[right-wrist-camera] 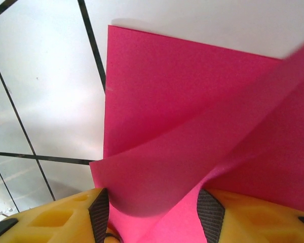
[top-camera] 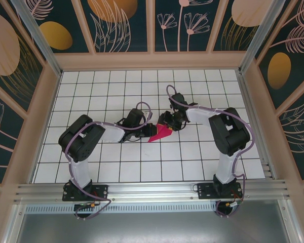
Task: Fold a paper plane with a square sheet of paper (pick it up from the middle)
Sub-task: Fourth fold the wing at the center of the table.
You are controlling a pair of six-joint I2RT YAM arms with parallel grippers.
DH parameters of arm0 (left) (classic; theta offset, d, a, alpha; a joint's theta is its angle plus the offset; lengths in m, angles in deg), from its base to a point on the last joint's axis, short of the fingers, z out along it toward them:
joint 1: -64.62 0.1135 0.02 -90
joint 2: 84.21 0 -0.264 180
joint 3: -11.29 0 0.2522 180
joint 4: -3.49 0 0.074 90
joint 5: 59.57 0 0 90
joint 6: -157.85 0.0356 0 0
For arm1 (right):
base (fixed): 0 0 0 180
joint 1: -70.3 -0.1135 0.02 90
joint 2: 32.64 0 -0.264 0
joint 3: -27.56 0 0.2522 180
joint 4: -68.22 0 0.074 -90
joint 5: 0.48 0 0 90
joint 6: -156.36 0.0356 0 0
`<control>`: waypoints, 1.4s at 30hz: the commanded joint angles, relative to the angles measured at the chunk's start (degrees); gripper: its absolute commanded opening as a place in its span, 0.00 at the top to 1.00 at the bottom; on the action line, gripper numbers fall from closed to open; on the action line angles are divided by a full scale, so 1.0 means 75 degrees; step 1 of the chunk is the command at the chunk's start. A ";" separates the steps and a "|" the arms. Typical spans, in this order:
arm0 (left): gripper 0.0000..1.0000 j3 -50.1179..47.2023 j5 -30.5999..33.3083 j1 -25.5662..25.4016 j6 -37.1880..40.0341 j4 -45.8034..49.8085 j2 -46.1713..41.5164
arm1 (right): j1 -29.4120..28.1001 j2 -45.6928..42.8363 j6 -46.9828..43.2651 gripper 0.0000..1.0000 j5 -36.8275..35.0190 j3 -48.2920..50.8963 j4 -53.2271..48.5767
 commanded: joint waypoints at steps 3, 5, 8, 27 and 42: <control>0.88 0.0179 0.0203 0.0026 0.0003 0.0347 0.0191 | -0.0002 0.0309 -0.0241 0.44 -0.0184 0.0467 -0.0200; 0.88 0.0190 0.0201 0.0026 0.0015 0.0359 0.0212 | 0.0009 0.0289 -0.0223 0.45 -0.0236 0.0495 -0.0225; 0.88 0.0196 0.0169 0.0026 0.0064 0.0357 0.0225 | 0.0010 0.0343 -0.0188 0.48 -0.0417 0.0482 -0.0363; 0.88 0.0133 0.0244 0.0036 0.0161 0.0546 -0.0049 | 0.0004 0.0941 -0.0244 0.57 -0.0767 0.0113 -0.0964; 0.87 0.0075 0.0374 0.0042 0.0121 0.0345 -0.0804 | -0.0014 0.1321 -0.0234 0.54 -0.0796 0.0018 -0.1088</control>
